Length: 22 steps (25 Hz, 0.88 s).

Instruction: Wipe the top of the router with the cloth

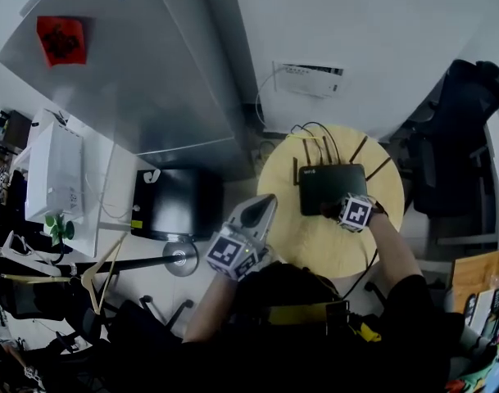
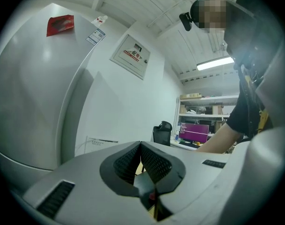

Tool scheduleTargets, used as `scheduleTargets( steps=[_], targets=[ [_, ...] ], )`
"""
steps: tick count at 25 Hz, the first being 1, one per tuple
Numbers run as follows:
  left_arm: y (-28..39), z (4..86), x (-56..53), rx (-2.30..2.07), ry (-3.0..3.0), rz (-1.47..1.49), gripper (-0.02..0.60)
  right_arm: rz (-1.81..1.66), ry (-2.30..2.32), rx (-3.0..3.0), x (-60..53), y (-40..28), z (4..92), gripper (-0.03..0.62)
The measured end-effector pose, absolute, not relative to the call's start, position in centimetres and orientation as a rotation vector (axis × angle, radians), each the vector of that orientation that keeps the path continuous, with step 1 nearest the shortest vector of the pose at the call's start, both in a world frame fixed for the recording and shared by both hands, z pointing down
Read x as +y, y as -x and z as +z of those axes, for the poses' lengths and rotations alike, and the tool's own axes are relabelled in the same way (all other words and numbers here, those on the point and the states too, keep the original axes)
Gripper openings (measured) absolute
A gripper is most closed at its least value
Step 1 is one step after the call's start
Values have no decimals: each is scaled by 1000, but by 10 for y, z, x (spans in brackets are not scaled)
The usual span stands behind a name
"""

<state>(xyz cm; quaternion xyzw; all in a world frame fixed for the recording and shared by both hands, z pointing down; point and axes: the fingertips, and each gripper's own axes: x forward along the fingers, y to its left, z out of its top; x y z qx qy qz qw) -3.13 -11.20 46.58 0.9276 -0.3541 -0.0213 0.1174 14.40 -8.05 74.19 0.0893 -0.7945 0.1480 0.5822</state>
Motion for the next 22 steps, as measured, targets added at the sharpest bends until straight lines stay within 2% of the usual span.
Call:
scheduleTargets(
  steps=[5, 12, 19, 22],
  targets=[
    [21, 458, -116, -1003, -2737, -96, -8, 345, -235, -1856, -73, -144, 742, 66],
    [6, 459, -112, -923, -2766, -45, -9, 360, -44, -1846, -30, -144, 737, 64],
    [-5, 459, -118, -901, -2765, -72, -9, 271, -247, -1908, -79, -171, 706, 64],
    [-5, 460, -120, -908, -2757, -66, -8, 118, -449, -1912, -125, -180, 681, 64]
  ],
)
